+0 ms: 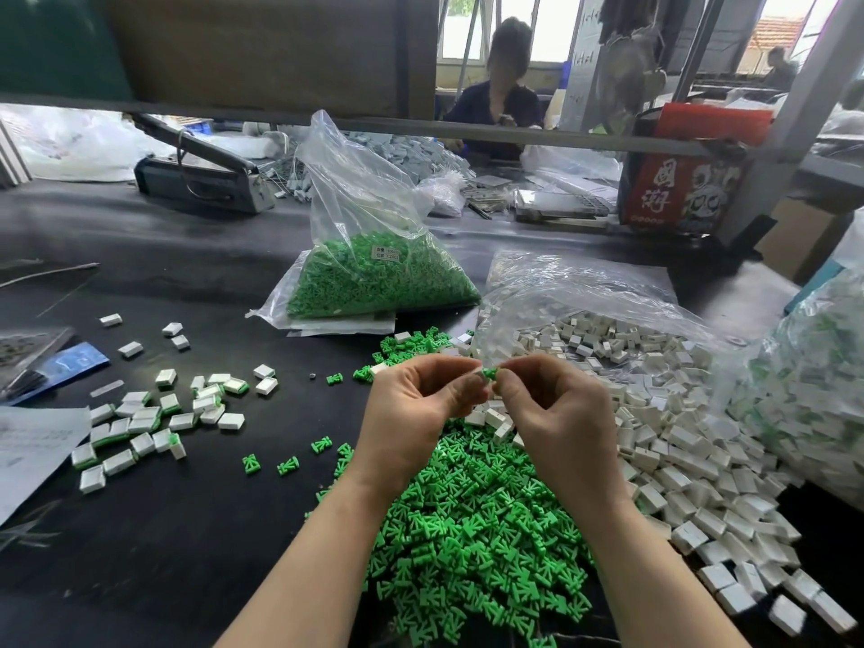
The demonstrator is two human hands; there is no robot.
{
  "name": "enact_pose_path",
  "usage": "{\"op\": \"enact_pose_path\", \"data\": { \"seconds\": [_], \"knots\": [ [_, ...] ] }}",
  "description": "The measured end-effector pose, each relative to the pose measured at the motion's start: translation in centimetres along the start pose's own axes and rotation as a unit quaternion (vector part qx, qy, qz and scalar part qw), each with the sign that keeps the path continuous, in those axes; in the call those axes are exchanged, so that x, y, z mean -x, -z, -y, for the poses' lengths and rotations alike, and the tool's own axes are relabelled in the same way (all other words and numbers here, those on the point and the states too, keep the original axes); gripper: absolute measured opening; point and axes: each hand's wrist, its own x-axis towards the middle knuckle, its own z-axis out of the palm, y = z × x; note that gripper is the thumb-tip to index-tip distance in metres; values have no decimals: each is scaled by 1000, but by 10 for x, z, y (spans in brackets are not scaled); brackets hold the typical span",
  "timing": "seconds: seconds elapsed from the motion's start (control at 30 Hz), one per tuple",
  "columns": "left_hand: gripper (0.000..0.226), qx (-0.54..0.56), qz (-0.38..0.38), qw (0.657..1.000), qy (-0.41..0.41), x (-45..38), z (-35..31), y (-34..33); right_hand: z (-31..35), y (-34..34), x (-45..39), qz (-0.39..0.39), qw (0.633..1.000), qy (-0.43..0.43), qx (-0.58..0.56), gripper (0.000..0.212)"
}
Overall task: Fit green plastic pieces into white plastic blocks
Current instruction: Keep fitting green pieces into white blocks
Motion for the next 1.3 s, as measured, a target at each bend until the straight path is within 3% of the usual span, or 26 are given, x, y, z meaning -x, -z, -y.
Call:
{"op": "enact_pose_path", "data": {
  "seconds": [0.27,0.63,1.1,1.3],
  "knots": [
    [12,-49,6,998,-38,2,-1,0,0,-2,2,-28,999,33,15,7],
    [7,-165,16,983,-76,3,4,6,-3,4,-1,42,998,34,21,13],
    [9,-176,29,981,-74,2,4,11,-6,4,-2,70,997,37,2,10],
    [11,-179,28,981,-72,3,4,11,-10,5,-2,66,994,74,55,7]
  ]
}}
